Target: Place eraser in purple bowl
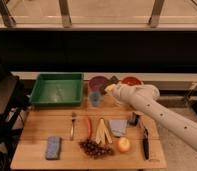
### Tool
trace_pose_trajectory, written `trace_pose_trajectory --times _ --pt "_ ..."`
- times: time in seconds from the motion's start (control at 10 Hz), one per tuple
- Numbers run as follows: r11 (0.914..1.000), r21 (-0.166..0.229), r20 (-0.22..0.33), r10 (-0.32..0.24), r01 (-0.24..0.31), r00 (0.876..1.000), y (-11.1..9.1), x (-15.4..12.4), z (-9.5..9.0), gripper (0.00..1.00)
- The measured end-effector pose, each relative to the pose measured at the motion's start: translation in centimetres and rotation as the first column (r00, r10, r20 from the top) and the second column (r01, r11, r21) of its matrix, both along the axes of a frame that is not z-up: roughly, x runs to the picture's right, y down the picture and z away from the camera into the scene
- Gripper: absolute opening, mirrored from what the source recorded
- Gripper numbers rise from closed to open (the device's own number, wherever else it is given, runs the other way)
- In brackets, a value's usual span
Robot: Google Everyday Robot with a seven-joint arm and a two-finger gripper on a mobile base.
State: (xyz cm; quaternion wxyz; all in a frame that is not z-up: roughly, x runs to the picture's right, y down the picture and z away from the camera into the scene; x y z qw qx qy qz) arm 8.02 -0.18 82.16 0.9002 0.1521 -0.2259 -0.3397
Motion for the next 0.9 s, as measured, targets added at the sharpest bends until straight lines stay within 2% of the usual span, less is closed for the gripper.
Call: trace_pose_trajectory --times 0.3,0.4,0.9 --pt "0.9998 -0.019 0.023 -0.008 0.008 1.000 -2.3 0.2 3.6 0.00" --pt "0.9996 -0.022 0.037 -0.014 0.015 0.999 -3.0 -0.1 4.6 0.05" --pt "0.9985 -0.045 0.094 -0.028 0.033 0.995 -3.4 -1.5 7.2 0.55"
